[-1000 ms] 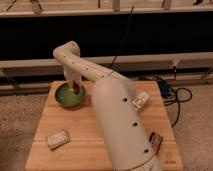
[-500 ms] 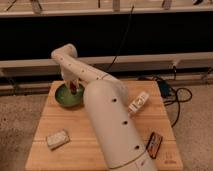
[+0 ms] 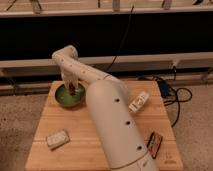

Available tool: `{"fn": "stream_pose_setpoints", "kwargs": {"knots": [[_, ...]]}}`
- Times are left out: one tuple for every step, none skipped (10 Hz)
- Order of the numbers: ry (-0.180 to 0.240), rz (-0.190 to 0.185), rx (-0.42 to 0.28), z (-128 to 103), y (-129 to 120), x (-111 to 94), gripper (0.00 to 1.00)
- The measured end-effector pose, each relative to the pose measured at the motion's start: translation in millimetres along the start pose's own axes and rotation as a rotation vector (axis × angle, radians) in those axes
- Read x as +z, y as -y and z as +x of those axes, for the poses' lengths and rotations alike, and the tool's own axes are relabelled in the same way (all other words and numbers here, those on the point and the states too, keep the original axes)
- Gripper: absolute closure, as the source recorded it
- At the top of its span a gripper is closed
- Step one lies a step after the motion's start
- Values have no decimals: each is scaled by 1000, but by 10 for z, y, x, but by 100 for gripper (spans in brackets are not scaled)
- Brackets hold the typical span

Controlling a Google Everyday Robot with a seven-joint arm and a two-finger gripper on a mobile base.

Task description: Place the pepper in the ceramic bowl

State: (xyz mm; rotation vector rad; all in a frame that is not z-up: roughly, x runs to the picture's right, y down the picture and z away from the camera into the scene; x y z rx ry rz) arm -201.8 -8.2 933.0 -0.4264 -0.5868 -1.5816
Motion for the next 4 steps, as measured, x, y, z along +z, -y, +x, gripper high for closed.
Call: {"fn": "stream_pose_setpoints", "kwargs": {"knots": [[6, 6, 7, -32, -76, -30, 20], [10, 8, 14, -47, -162, -42, 20], [9, 15, 13, -53, -176, -48, 20], [8, 23, 10, -57, -134, -59, 20]]}}
